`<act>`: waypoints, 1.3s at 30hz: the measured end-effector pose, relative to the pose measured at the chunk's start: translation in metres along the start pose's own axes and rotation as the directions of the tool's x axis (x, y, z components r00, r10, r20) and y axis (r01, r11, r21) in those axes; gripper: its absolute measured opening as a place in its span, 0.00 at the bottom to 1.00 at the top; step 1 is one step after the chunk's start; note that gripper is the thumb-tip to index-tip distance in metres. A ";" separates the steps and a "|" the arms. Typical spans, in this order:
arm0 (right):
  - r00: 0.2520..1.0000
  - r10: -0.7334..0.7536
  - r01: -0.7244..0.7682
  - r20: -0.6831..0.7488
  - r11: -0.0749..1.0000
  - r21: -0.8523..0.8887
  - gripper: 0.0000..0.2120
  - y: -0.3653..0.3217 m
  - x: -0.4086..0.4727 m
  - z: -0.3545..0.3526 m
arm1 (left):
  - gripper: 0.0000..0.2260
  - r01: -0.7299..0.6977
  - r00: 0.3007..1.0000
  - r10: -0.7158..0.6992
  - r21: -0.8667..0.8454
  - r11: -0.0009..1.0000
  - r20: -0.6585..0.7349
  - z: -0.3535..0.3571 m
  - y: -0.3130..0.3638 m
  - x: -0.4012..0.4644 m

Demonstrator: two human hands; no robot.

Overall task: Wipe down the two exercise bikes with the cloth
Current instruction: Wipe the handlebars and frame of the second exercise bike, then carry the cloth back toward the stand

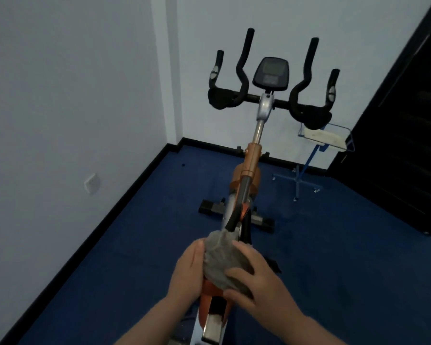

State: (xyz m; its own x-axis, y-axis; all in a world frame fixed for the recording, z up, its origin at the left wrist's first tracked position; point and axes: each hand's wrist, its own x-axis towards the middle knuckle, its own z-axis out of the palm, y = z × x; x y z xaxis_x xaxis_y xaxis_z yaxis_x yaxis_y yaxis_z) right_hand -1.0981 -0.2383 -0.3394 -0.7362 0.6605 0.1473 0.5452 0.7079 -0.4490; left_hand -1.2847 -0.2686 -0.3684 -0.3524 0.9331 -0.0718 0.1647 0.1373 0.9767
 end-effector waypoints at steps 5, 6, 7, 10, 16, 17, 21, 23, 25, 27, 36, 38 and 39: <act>0.981 0.010 -0.002 -0.191 0.999 0.039 0.07 -0.007 -0.002 -0.010 | 0.13 0.051 0.999 -0.048 0.136 0.989 -0.021 0.006 0.010 -0.004; 0.989 0.056 -0.045 -0.140 0.996 0.083 0.07 -0.002 -0.004 -0.019 | 0.12 0.075 0.997 -0.070 0.124 0.989 -0.045 0.009 0.013 -0.004; 0.994 0.090 -0.082 -0.069 0.990 0.115 0.08 0.006 -0.007 -0.028 | 0.12 0.093 0.994 -0.083 0.136 0.986 -0.077 0.011 0.018 -0.003; 0.985 0.129 -0.141 0.112 0.985 0.102 0.09 0.032 -0.016 -0.061 | 0.11 0.079 0.989 -0.039 0.287 0.955 -0.143 0.019 0.035 0.007; 0.960 0.155 -0.095 0.234 0.964 -0.248 0.11 0.106 -0.057 -0.134 | 0.11 -0.149 0.986 0.163 0.338 0.929 -0.014 0.103 0.091 0.029; 0.961 0.166 -0.094 0.221 0.948 -0.305 0.12 0.122 -0.068 -0.146 | 0.11 -0.179 0.983 0.180 0.357 0.917 0.032 0.127 0.100 0.032; 0.966 0.208 -0.116 0.155 0.882 -0.456 0.09 0.185 -0.107 -0.186 | 0.12 -0.303 0.949 0.212 0.492 0.816 0.232 0.220 0.121 0.040; 0.967 0.235 -0.157 0.096 0.849 -0.504 0.08 0.220 -0.129 -0.209 | 0.11 -0.345 0.931 0.210 0.536 0.771 0.297 0.271 0.133 0.043; 0.965 0.261 -0.222 0.007 0.833 -0.507 0.10 0.251 -0.146 -0.232 | 0.11 -0.387 0.913 0.211 0.580 0.717 0.349 0.318 0.146 0.050; 0.955 0.275 -0.291 -0.107 0.820 -0.493 0.11 0.282 -0.164 -0.252 | 0.11 -0.417 0.900 0.213 0.611 0.672 0.380 0.362 0.158 0.056; 0.898 0.328 -0.434 -0.294 0.774 -0.462 0.11 0.365 -0.206 -0.319 | 0.12 -0.397 0.909 0.190 0.631 0.666 0.372 0.473 0.175 0.067; 0.890 0.346 -0.451 -0.297 0.770 -0.452 0.11 0.384 -0.201 -0.327 | 0.11 -0.399 0.909 0.193 0.643 0.654 0.368 0.484 0.182 0.085; 0.887 0.353 -0.457 -0.298 0.767 -0.451 0.11 0.392 -0.197 -0.330 | 0.12 -0.402 0.909 0.197 0.647 0.648 0.368 0.489 0.185 0.094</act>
State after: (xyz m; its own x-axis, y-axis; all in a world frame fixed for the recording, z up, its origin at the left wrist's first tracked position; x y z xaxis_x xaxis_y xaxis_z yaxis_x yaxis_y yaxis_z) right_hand -0.6068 -0.0080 -0.2535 -0.3412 0.9101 0.2353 0.9350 0.3542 -0.0143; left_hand -0.8371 0.0073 -0.2933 0.0508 0.9973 0.0532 0.8441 -0.0713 0.5314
